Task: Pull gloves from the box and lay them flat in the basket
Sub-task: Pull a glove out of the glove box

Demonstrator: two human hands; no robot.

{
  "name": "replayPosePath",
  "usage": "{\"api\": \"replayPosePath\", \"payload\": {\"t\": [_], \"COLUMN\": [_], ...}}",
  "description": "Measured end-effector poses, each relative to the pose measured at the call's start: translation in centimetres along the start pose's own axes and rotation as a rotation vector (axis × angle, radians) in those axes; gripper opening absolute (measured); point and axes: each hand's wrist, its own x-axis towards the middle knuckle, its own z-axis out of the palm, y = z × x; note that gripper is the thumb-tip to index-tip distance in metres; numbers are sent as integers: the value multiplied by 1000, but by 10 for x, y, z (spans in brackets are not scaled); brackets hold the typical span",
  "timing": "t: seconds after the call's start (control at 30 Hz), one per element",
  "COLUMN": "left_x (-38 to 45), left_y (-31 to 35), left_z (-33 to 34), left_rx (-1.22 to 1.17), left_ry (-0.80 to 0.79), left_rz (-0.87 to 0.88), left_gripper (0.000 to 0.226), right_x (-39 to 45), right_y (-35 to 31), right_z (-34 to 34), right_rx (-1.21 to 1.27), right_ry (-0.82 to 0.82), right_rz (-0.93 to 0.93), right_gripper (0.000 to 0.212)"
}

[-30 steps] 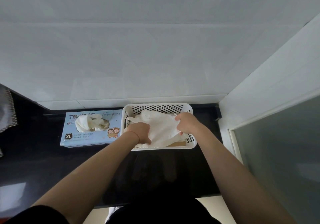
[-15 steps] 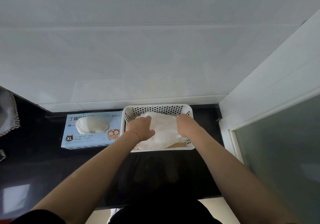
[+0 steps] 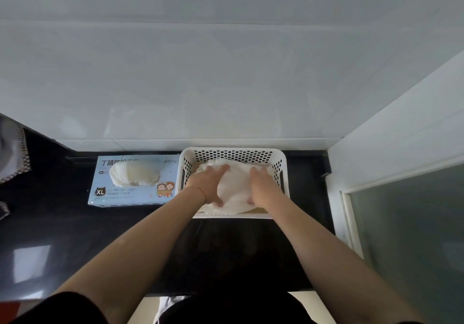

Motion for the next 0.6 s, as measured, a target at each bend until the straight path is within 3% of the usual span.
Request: {"api": "replayPosePath", "payload": {"t": [0.13,0.27,0.43,0.53,0.6], "left_x": [4,4,-21,-44,-60], "left_y": [-5,-9,-22,-51,-81], "left_z": [2,-7,-29,-38,-36], "left_rx": [-25,-84,-263,-292,-266], "left_ry": [-28,1,361,527,624], "left_rz": [31,54,6,-39,-39], "left_gripper": [113,99,29,17,17], "right_x": [1,1,-2,-8,-13], "right_y": [5,-7,-54,-102,-132], "right_z": [-4,-17,-38,-37,-31], "right_rx": [12,45,203,297,326], "right_ry": [-39,47,287,362,364], "right_rz": [-6,-32,-149,-213,-242], "right_gripper": [84,59,17,4,7]}}
